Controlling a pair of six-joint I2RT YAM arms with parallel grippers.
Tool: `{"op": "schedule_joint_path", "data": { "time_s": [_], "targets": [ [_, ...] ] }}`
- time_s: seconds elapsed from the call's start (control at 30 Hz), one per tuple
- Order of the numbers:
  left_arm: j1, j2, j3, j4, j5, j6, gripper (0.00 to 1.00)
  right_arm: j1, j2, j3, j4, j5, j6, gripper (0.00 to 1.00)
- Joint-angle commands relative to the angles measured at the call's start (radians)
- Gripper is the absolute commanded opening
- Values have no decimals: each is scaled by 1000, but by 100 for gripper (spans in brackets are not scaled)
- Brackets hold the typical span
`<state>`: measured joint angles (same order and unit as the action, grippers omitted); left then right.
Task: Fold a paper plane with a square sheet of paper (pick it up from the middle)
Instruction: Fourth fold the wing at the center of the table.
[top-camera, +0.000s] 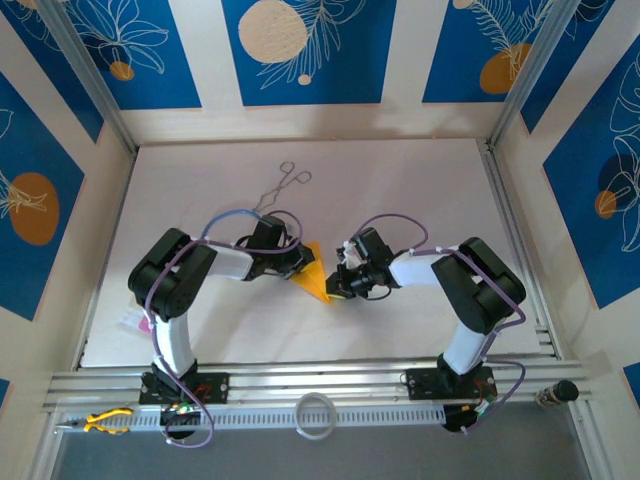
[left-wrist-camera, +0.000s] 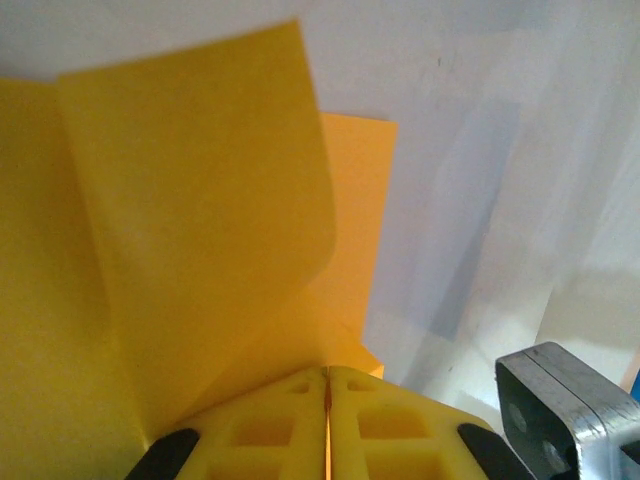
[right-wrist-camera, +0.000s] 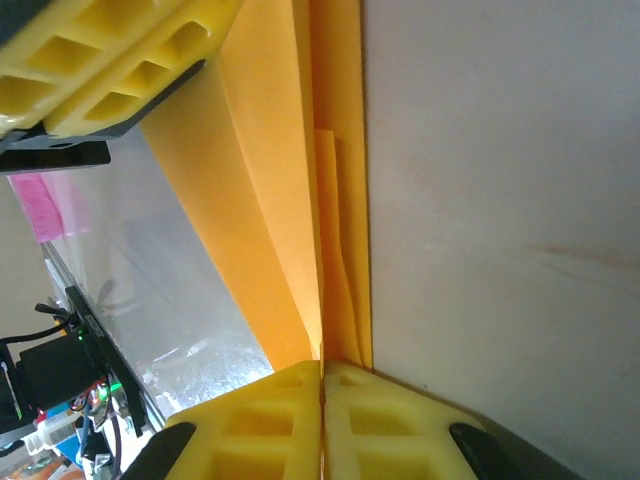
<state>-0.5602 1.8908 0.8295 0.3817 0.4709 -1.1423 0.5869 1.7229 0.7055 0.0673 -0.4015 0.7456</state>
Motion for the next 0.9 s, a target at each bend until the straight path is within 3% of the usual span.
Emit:
{"op": "schedule_joint_path", "data": {
  "time_s": [0.0, 0.87],
  "targets": [
    [-6, 31, -19, -32, -2, 13, 10, 5, 20, -27, -15, -40, 21, 8],
    [-7, 34, -28, -39, -12, 16, 10, 2, -18, -53, -70, -88, -28, 11]
  ]
}}
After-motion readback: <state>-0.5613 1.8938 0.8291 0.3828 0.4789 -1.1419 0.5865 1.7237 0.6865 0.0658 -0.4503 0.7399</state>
